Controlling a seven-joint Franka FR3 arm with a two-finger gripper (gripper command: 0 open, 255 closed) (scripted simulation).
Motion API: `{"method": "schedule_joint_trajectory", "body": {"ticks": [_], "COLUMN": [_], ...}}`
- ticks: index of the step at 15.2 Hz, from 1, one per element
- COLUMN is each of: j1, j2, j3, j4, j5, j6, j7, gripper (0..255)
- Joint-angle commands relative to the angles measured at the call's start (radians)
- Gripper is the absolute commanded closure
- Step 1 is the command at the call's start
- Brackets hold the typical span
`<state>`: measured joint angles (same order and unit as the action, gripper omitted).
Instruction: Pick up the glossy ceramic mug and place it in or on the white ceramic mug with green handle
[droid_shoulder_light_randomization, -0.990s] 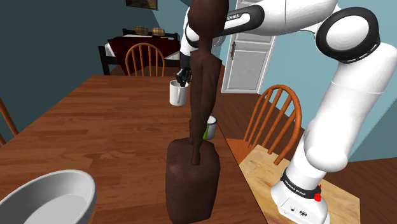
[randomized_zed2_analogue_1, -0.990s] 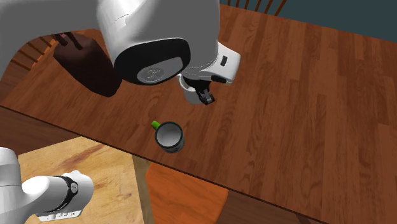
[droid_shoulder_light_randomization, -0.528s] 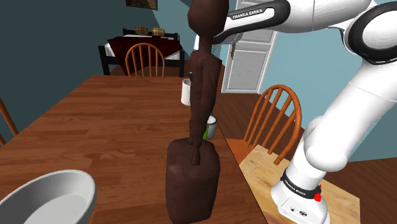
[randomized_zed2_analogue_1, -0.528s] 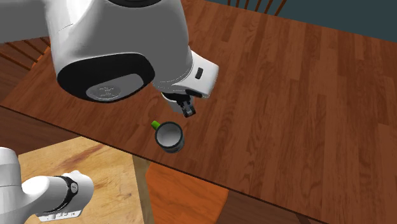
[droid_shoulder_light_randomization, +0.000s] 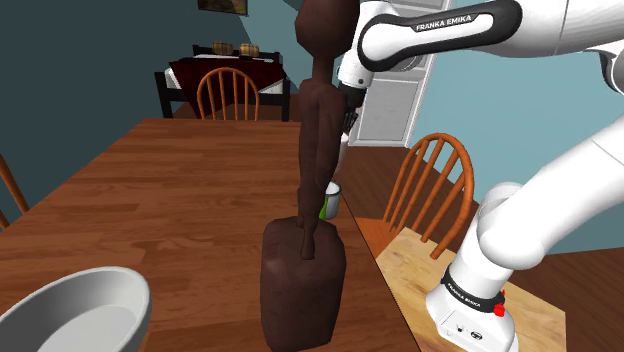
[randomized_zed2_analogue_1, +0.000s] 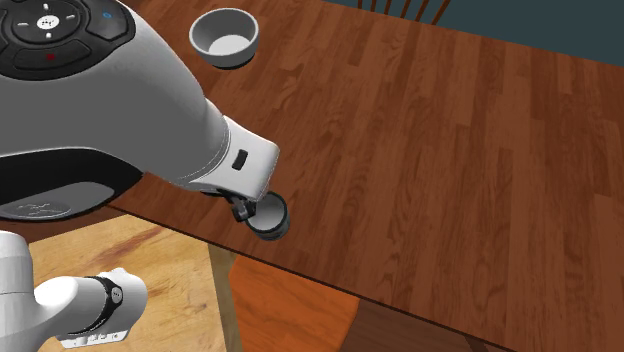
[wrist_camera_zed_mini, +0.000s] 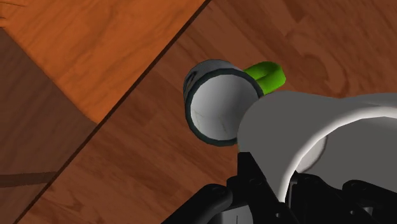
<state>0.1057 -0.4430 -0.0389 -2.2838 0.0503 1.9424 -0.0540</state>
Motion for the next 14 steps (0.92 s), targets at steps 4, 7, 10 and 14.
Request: {"method": "schedule_joint_trajectory", "body": {"ticks": [4, 7, 10, 14], "j1": [-0.001, -0.001, -0.001, 0.0], "j2": [-0.011, -0.004, 0.006, 0.022], "j3": [-0.002, -0.003, -0.003, -0.004], "j4": [-0.073, -0.107, -0.14, -0.181], "j5": [0.0, 0.001, 0.003, 0.005], "j6": [0.061, 0.103, 0.145, 0.203], "j7": [-0.007, -0.01, -0.012, -0.016], "gripper": [255, 255, 255, 255]}}
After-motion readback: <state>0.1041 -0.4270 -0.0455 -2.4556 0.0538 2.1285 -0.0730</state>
